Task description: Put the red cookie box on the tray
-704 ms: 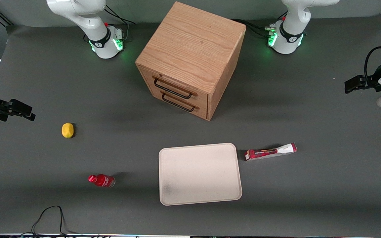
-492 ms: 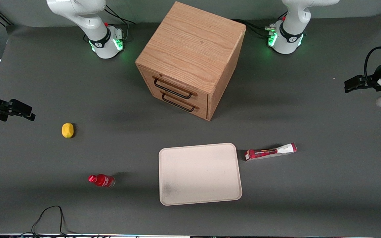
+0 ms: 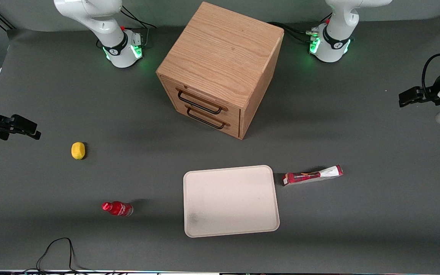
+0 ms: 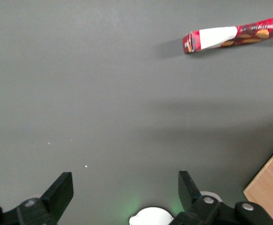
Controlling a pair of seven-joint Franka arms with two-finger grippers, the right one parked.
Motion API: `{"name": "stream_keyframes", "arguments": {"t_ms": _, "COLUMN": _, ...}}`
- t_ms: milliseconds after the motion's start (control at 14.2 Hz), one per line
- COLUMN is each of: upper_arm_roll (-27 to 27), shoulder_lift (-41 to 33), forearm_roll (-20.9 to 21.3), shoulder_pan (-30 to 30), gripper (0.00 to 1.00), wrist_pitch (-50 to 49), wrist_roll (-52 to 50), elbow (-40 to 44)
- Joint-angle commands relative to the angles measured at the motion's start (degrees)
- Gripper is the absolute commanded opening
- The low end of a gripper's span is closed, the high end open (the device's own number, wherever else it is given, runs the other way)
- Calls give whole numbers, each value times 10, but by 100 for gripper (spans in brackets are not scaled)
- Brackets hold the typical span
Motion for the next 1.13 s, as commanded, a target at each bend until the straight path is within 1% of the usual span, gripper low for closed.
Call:
{"name": "stream_keyframes", "arguments": {"t_ms": 0, "upper_arm_roll": 8, "shoulder_lift": 10, "forearm_roll": 10, "shoulder_pan": -12, "gripper": 100, "wrist_pitch": -22, "wrist_roll": -10, "elbow": 21}}
{"name": "stream_keyframes", "arguments": {"t_ms": 844, "upper_arm_roll": 8, "shoulder_lift": 12, "forearm_roll": 6, "shoulder_pan": -11, "gripper": 100, "wrist_pitch": -22, "wrist_roll": 1, "elbow": 23}}
{"name": "stream_keyframes", "arguments": {"t_ms": 1055, "upper_arm_roll": 7, "shoulder_lift": 37, "forearm_roll": 5, "shoulder_pan": -14, "gripper": 100, "wrist_pitch": -37, "wrist_roll": 2, "elbow": 61}}
